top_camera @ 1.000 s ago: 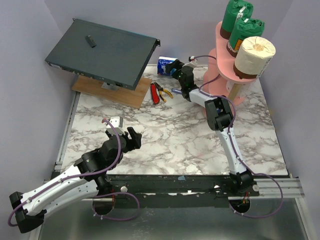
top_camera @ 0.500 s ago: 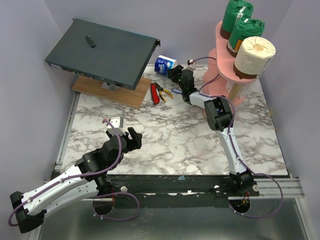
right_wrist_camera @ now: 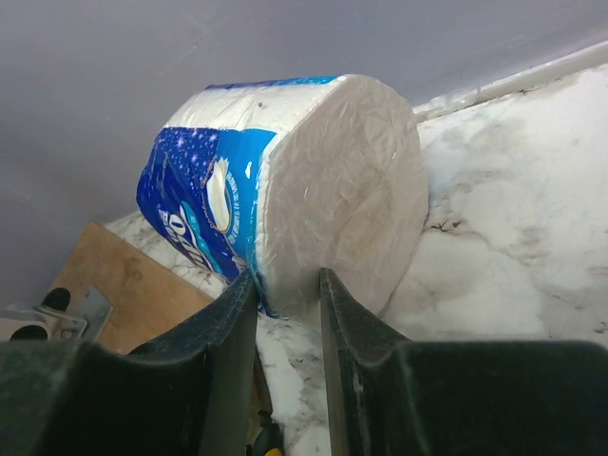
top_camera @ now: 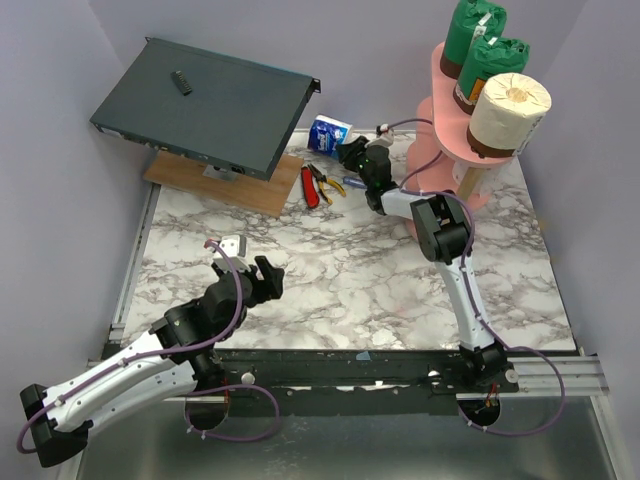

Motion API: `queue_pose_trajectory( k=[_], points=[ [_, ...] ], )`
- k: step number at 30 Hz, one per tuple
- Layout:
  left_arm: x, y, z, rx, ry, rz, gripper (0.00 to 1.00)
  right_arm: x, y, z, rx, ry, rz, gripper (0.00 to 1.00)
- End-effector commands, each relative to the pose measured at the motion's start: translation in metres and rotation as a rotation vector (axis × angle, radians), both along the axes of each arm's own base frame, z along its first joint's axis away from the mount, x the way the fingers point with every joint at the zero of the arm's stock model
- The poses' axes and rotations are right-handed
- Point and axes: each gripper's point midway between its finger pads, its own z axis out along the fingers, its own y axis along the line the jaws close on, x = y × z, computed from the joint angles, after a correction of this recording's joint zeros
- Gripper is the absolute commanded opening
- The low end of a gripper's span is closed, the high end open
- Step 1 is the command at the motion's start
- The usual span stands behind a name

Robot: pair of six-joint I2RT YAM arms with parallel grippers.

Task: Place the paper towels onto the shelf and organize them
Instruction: Adjust the paper towel at the center of the board.

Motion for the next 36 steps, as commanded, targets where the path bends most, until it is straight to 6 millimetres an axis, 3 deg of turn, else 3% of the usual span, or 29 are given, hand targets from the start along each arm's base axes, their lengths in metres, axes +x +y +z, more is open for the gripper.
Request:
queue_pose_trajectory(
  k=[1, 6, 14, 23, 29, 31, 33, 36],
  points=[
    [-0.001, -0.001, 0.001, -0.027, -0.007, -0.007, 0.7, -0.013, 0.009, 0.039, 0.038, -0.069, 0.035, 0.14],
    [-0.003, 0.001, 0.004, -0.046, -0.013, -0.005, 0.7, -0.032, 0.012, 0.06, 0.043, -0.083, 0.054, 0.01],
    [-0.006, 0.003, 0.008, -0.084, -0.029, -0.012, 0.7, -0.076, 0.01, 0.096, 0.033, -0.085, 0.058, 0.0],
    [-0.011, 0.006, 0.013, -0.139, -0.059, -0.023, 0.7, -0.17, 0.002, 0.121, 0.03, -0.044, 0.084, 0.01],
    [-0.016, 0.002, 0.009, -0.177, -0.033, -0.046, 0.7, -0.247, 0.004, 0.115, -0.025, 0.008, 0.138, 0.0],
    [-0.018, 0.001, 0.008, -0.195, -0.023, -0.05, 0.7, -0.264, -0.001, 0.115, -0.048, 0.015, 0.136, 0.01],
    [-0.02, -0.001, 0.007, -0.213, -0.014, -0.053, 0.7, -0.267, -0.011, 0.119, -0.063, 0.017, 0.103, 0.17],
    [-0.022, -0.002, 0.004, -0.229, -0.003, -0.058, 0.7, -0.261, -0.015, 0.133, -0.105, -0.004, 0.073, 0.55]
  ],
)
